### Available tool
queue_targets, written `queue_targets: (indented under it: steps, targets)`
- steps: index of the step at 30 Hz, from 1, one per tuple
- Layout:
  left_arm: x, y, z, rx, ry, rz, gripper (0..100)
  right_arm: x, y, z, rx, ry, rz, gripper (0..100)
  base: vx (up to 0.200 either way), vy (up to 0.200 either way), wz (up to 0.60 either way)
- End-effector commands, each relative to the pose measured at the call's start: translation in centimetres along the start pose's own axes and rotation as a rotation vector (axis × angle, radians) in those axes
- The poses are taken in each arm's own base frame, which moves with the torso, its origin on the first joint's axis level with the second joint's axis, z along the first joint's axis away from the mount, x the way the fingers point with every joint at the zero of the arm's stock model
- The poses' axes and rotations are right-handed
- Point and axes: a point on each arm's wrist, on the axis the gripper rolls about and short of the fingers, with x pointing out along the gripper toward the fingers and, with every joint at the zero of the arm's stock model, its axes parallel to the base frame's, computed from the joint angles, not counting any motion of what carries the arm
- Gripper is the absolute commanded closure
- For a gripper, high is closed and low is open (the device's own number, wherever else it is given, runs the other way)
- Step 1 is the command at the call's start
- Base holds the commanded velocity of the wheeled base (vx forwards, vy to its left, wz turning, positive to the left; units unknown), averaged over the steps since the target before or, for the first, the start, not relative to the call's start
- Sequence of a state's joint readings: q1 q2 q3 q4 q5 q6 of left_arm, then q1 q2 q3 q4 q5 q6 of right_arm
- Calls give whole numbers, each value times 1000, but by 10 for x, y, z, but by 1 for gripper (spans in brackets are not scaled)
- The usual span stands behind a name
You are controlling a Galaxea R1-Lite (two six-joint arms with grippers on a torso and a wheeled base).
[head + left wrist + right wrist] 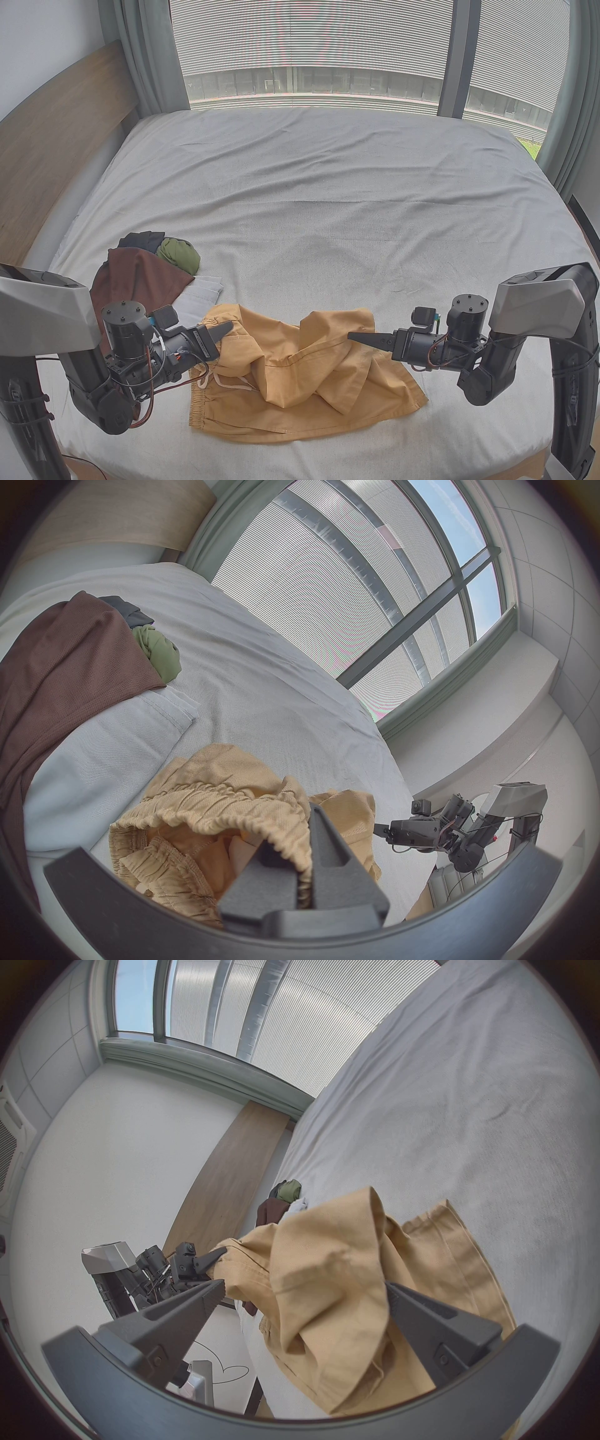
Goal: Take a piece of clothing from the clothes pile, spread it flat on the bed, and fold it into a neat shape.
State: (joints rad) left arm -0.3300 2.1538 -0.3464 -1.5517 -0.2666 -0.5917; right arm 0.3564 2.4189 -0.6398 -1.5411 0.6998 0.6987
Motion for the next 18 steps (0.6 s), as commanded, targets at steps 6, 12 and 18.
queue_targets:
  steps: [6,12,18]
  targets:
    - [0,-1,-1,1,3,-3,100,15,2,14,-32,-38,44,0,0,0,0]
    - [0,-1,-1,0,4,-3,100,22,11,5,-35,-8,65,0,0,0,0]
    - [0,-1,-1,1,3,-3,100,30,20,-4,-40,25,91,0,0,0,0]
